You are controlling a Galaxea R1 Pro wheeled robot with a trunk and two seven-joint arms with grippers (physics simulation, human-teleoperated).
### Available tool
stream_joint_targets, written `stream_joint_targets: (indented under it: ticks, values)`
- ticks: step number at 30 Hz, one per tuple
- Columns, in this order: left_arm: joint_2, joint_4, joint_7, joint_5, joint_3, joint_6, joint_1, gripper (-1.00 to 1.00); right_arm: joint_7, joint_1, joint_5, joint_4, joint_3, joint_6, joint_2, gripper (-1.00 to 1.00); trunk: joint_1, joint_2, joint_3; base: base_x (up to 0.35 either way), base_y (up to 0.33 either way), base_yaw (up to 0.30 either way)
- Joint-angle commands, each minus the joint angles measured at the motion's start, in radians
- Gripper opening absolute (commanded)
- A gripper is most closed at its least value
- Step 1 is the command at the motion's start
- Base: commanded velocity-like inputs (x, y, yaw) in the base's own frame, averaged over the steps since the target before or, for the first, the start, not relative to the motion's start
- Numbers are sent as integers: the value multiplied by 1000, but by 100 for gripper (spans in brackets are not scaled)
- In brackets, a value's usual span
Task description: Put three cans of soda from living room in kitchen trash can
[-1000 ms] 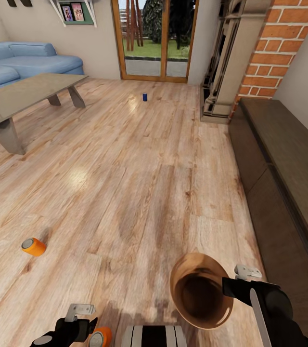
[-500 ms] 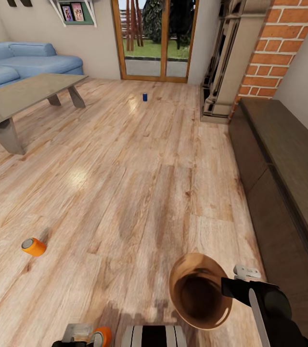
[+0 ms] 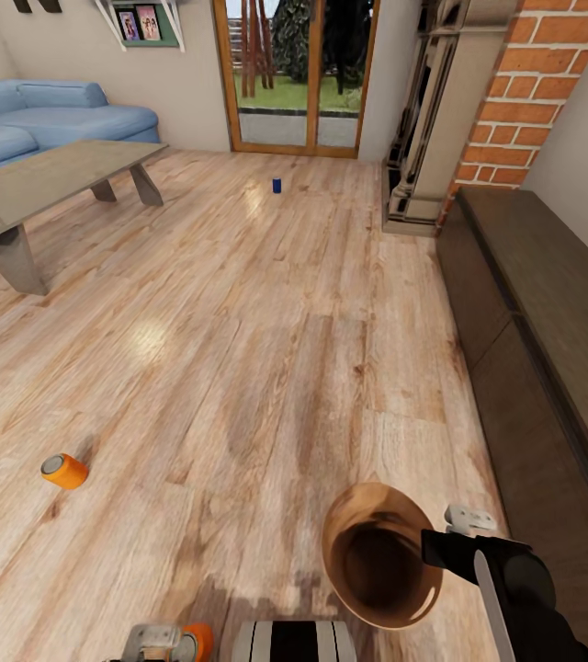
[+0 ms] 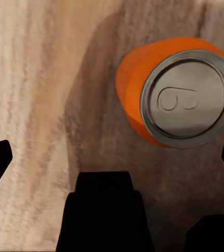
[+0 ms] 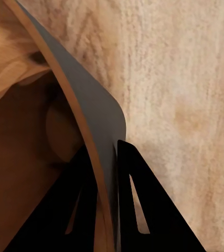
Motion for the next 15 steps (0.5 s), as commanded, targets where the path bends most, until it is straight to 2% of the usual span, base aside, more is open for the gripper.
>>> stream_joint_targets:
  ticks: [1, 4, 6, 15]
  values:
    - [-6, 13, 0, -1, 0, 0, -5, 100, 4, 0, -15, 0, 0, 1, -1, -100, 0, 0, 0, 0, 0, 0]
    - [-37, 53, 0, -10, -1, -1, -34, 100, 4, -1, -15, 0, 0, 1, -1, -100, 0, 0, 0, 0, 0, 0]
    - [-45, 61, 0, -12, -1, -2, -40, 100, 3, 0, -15, 0, 0, 1, 0, -100, 0, 0, 0, 0, 0, 0]
    - [-55, 61, 1, -11, 0, 0, -56, 100, 2, 0, -15, 0, 1, 1, 0, -100, 0, 0, 0, 0, 0, 0]
